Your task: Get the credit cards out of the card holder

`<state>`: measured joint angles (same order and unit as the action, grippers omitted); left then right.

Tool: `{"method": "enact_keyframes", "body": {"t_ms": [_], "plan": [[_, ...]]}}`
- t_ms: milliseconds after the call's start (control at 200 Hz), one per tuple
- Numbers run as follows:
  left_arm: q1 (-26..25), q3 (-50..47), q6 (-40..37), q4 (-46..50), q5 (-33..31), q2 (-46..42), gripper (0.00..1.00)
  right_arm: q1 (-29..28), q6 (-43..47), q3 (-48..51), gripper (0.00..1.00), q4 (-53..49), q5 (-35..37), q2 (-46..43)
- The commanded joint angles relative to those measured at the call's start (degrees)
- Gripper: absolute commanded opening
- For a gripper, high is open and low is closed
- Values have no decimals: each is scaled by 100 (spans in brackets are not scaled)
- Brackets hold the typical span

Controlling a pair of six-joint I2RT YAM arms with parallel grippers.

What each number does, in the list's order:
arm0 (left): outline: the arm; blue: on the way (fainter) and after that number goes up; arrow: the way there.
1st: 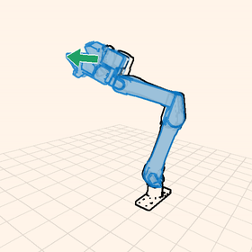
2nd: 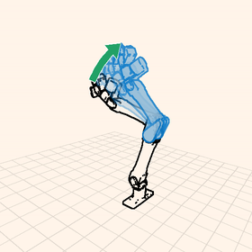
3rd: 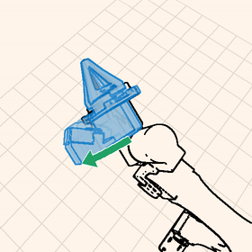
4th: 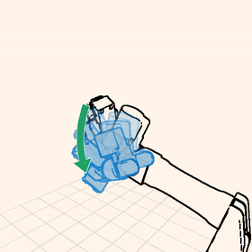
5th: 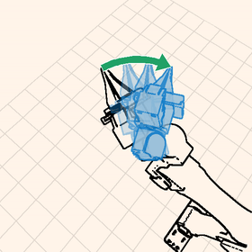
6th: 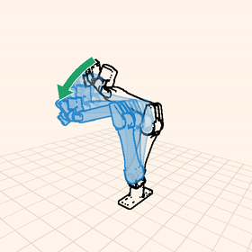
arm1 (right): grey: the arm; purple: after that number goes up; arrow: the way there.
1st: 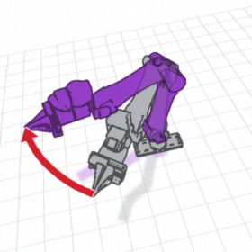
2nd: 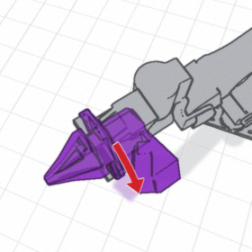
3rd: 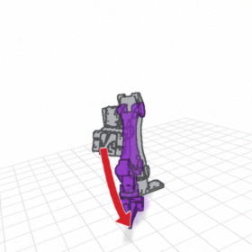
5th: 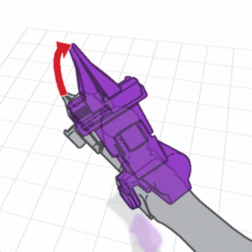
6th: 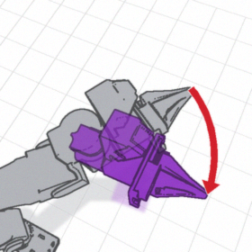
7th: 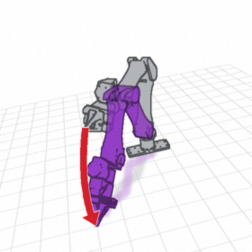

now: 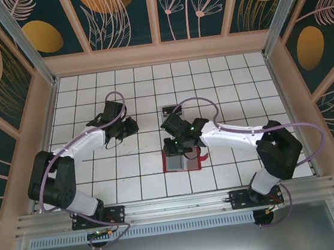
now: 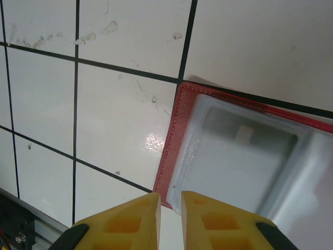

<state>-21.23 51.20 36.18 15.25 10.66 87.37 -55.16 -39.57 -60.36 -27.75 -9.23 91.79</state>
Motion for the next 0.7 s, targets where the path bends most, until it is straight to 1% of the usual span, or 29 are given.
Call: {"method": "enact_keyframes", "body": {"t_ms": [0, 235, 696], "plan": [[79, -83, -191, 172, 169, -193, 20, -79, -156, 15, 19, 314, -184, 266], [99, -195, -164, 119, 279, -253, 21, -171, -156, -83, 20, 376, -263, 624], [101, -302, -74, -22, 463, -255, 21, -206, -168, 103, 23, 574, -387, 836]]}}
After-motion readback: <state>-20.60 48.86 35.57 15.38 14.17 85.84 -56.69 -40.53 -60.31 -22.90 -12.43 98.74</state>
